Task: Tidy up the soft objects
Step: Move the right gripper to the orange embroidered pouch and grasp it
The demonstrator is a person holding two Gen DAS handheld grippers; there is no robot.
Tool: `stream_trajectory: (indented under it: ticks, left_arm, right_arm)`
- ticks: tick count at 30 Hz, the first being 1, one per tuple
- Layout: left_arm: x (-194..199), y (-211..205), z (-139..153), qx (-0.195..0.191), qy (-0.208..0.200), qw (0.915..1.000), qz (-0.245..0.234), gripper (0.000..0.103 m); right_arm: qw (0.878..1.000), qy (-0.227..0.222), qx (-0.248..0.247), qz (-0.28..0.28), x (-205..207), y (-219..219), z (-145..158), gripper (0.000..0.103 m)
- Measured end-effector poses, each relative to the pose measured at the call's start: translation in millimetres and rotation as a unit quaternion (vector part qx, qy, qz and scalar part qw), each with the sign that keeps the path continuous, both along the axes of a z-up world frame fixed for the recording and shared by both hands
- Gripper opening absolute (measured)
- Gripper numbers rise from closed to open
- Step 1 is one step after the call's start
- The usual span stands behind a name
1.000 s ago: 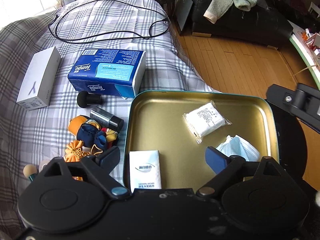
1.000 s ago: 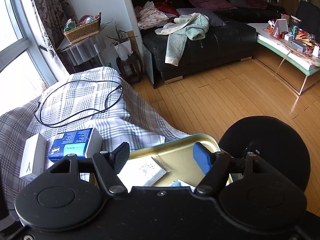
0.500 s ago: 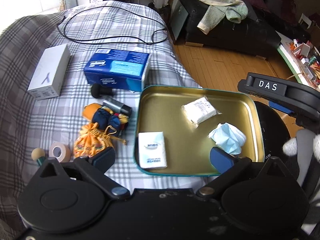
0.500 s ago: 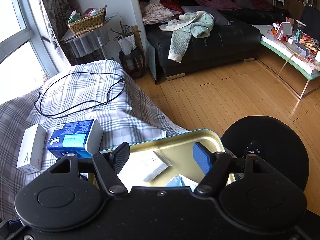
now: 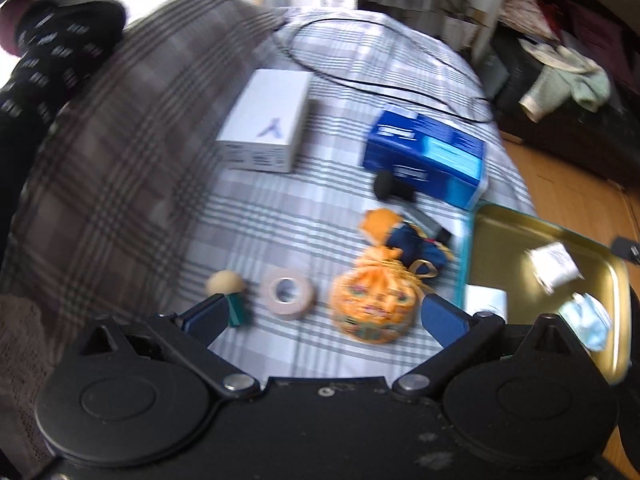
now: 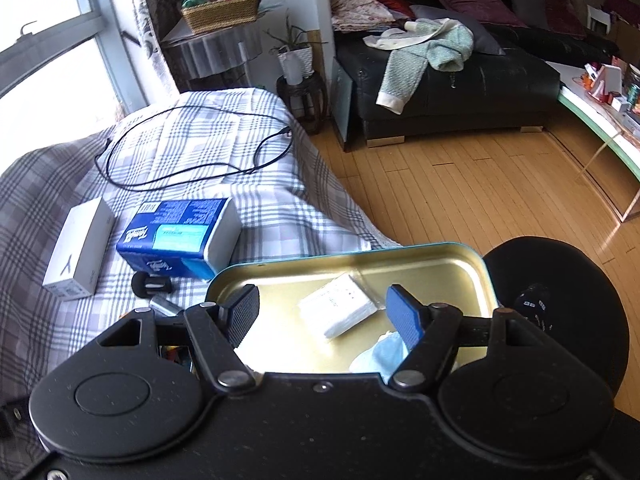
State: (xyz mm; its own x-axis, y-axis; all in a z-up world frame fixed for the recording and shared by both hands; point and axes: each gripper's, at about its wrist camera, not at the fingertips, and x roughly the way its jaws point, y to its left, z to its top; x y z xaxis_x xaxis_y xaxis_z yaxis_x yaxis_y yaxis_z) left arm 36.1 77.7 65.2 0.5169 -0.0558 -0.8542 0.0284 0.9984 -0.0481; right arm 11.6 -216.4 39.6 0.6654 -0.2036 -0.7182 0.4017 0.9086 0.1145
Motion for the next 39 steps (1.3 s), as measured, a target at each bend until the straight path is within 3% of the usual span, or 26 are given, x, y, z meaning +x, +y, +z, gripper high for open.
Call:
stream_trajectory:
  ticks: [6,11,19,28,39]
  left_arm:
    - [19,49,-8,-0.018,0.006,0.9972,0.073,0.102]
    - [25,71,-13,-0.025,0.003,0.9944,0.103,0.102]
    - [26,91,-37,-0.037,0.024,0.9917,0.121,0.102]
    - [36,92,-65,-0.039,0.053,0.9883,0.138,0.102]
    - [44,96,-82,-0.062,0.074,0.9836,0.152,0.102]
  right_arm:
    - [0.999,0.003,0.001,0.042,7,22,-7,0.068]
    - [0.997,-0.005,0.001,0.079,12,42,-12,0.068]
    - [0.992,0.000,0.027,0.127,22,74,-23,0.068]
    - [0.984,0.011,0.001,0.179,31,119,-40,0.068]
    - [0.974,0.065,0.007,0.219,54,149,-67,0.068]
